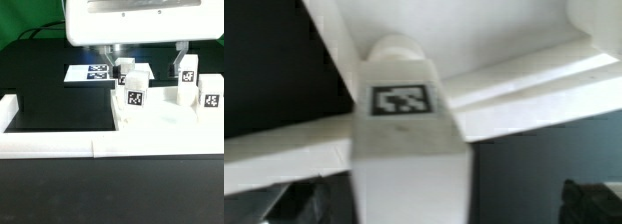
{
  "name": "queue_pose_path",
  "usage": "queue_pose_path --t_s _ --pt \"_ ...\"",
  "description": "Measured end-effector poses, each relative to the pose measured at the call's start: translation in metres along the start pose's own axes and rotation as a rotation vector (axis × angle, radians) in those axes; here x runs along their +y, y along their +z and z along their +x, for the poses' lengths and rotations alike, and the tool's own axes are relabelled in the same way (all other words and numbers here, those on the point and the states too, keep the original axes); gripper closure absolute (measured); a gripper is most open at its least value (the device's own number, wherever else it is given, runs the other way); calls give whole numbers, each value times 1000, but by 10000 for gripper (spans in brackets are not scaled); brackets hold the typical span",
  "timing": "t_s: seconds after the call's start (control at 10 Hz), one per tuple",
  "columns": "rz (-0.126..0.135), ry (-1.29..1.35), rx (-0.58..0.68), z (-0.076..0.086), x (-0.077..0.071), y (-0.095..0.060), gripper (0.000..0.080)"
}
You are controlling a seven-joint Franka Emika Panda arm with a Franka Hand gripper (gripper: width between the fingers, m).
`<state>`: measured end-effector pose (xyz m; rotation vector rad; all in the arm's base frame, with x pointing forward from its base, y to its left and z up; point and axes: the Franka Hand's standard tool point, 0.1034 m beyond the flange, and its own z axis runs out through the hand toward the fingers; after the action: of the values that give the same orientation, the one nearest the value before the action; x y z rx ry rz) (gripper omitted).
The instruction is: Assemble square table
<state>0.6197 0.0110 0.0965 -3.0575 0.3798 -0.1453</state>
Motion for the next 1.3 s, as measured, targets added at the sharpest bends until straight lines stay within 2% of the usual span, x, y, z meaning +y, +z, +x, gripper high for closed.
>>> queue_pose_path --t_s 0.2,0.6,0.8,1.0,1.3 --pt "3 20 -129 -6 11 6 150" --pt "-1 37 -131 -5 12 11 177" --pt "-3 76 -131 -5 12 11 479" --pt "-5 129 -131 -5 12 11 509" --pt "-27 444 -130 -5 10 12 509"
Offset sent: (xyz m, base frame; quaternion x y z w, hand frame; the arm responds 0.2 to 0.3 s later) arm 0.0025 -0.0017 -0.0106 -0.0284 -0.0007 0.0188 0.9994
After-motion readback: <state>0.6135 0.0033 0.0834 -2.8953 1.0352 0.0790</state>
